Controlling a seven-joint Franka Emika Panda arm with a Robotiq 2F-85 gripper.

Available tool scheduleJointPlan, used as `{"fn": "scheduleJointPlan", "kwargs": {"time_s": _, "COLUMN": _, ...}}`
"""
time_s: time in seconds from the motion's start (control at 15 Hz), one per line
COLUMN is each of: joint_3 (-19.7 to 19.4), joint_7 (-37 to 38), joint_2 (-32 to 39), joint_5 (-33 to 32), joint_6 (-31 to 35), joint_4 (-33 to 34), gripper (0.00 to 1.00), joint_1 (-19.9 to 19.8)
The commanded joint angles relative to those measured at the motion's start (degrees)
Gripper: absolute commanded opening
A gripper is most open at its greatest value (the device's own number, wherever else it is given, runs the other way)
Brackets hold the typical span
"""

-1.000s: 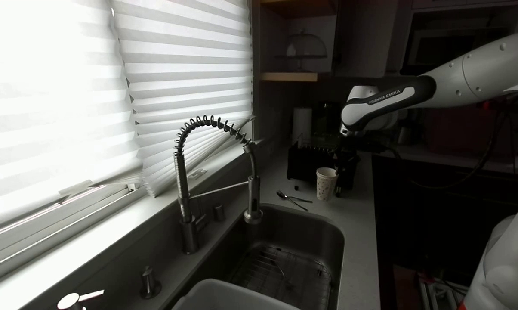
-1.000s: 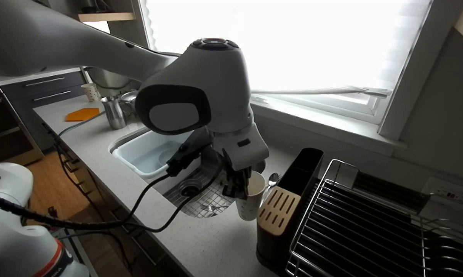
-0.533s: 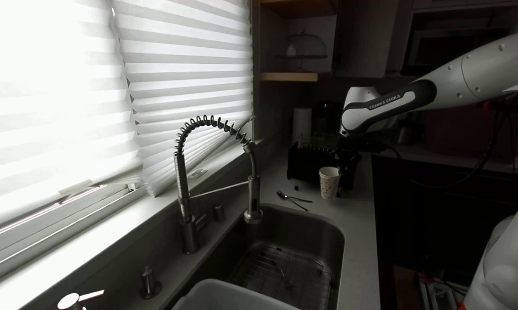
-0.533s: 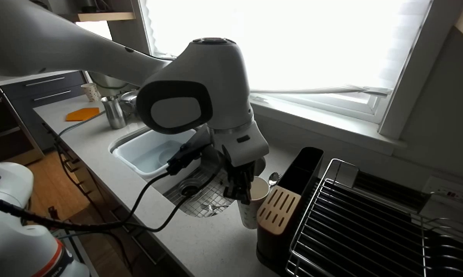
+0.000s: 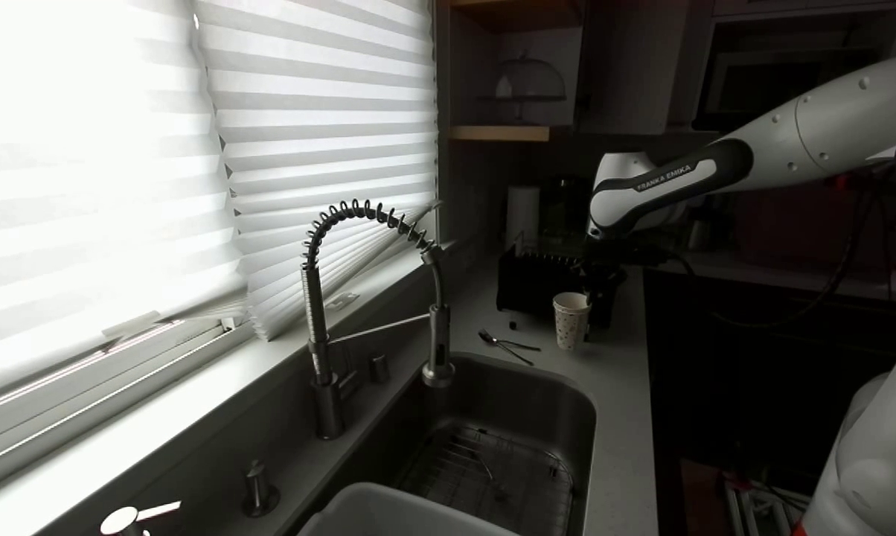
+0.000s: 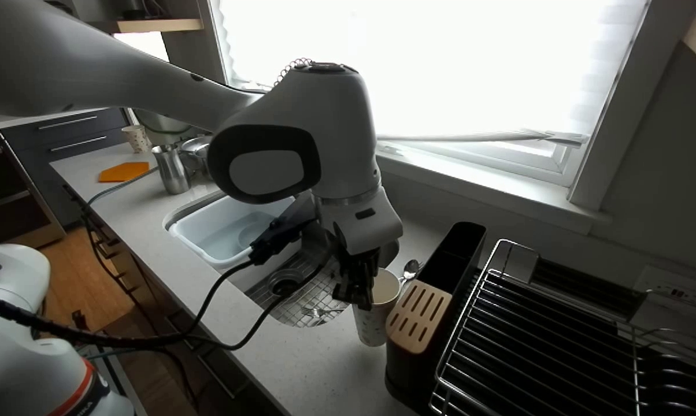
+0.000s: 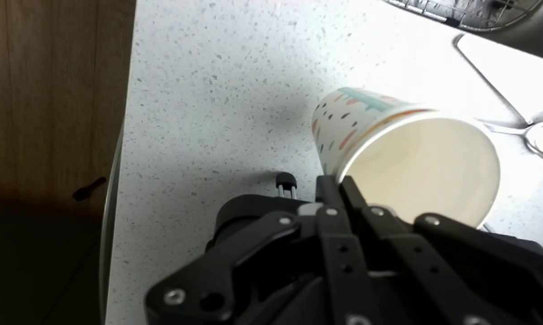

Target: Pour the water out of the cup

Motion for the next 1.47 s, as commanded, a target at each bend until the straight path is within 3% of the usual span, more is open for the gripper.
{"fn": "scheduleJointPlan", "kwargs": {"time_s": 0.0, "joint_3": 0.41, "joint_7": 5.87, "joint_2": -0.03, "joint_5": -1.95, "joint_6": 2.07, "joint_4": -0.61, "gripper": 0.01, "joint_1": -1.0}}
{"fn": "scheduleJointPlan", "kwargs": {"time_s": 0.07, "joint_3": -1.27, "joint_7": -3.25, "joint_2": -0.38, "joint_5": 6.11, "joint_6": -1.46, "joint_4": -0.11, "gripper": 0.01, "joint_1": 0.82}}
{"fn": "scheduleJointPlan", "kwargs": {"time_s": 0.13, "joint_3": 0.89, "joint_7": 9.06, "joint_2": -0.32, "joint_5": -5.18, "joint_6": 4.67, "joint_4": -1.3, "gripper": 0.01, "joint_1": -1.73}}
{"fn": "scheduleJointPlan", "kwargs": {"time_s": 0.2, "joint_3": -0.93, "joint_7": -0.67, "joint_2": -0.41, "joint_5": 3.51, "joint_6": -0.13, "joint_4": -0.17, "gripper": 0.01, "joint_1": 0.33}}
{"fn": "scheduleJointPlan", "kwargs": {"time_s": 0.27, "joint_3": 0.87, "joint_7": 10.4, "joint_2": -0.07, "joint_5": -5.66, "joint_6": 4.14, "joint_4": -1.06, "gripper": 0.01, "joint_1": -1.68}}
{"fn": "scheduleJointPlan", "kwargs": {"time_s": 0.33, "joint_3": -1.53, "joint_7": -1.75, "joint_2": -0.34, "joint_5": 6.17, "joint_6": -1.68, "joint_4": 0.14, "gripper": 0.01, "joint_1": 1.01}}
{"fn": "scheduleJointPlan", "kwargs": {"time_s": 0.4, "joint_3": 1.04, "joint_7": 12.27, "joint_2": -0.03, "joint_5": -7.93, "joint_6": 5.59, "joint_4": -1.23, "gripper": 0.01, "joint_1": -2.07}}
{"fn": "scheduleJointPlan", "kwargs": {"time_s": 0.47, "joint_3": -1.84, "joint_7": -2.81, "joint_2": -0.49, "joint_5": 7.84, "joint_6": -1.49, "joint_4": -0.07, "gripper": 0.01, "joint_1": 1.41}}
{"fn": "scheduleJointPlan", "kwargs": {"time_s": 0.53, "joint_3": 1.22, "joint_7": 13.25, "joint_2": -0.45, "joint_5": -8.69, "joint_6": 4.61, "joint_4": -0.91, "gripper": 0.01, "joint_1": -2.15}}
{"fn": "scheduleJointPlan", "kwargs": {"time_s": 0.6, "joint_3": -1.4, "joint_7": -0.75, "joint_2": -0.37, "joint_5": 5.31, "joint_6": -0.52, "joint_4": -0.17, "gripper": 0.01, "joint_1": 0.97}}
{"fn": "scheduleJointPlan", "kwargs": {"time_s": 0.67, "joint_3": 0.61, "joint_7": 10.34, "joint_2": -0.16, "joint_5": -5.55, "joint_6": 3.71, "joint_4": -0.71, "gripper": 0.01, "joint_1": -1.36}}
{"fn": "scheduleJointPlan", "kwargs": {"time_s": 0.8, "joint_3": -0.27, "joint_7": 5.61, "joint_2": -0.14, "joint_5": -1.46, "joint_6": 1.15, "joint_4": -0.28, "gripper": 0.01, "joint_1": -0.17}}
{"fn": "scheduleJointPlan", "kwargs": {"time_s": 1.4, "joint_3": 0.47, "joint_7": 5.77, "joint_2": -4.16, "joint_5": -2.4, "joint_6": 0.7, "joint_4": -0.61, "gripper": 0.01, "joint_1": -0.19}}
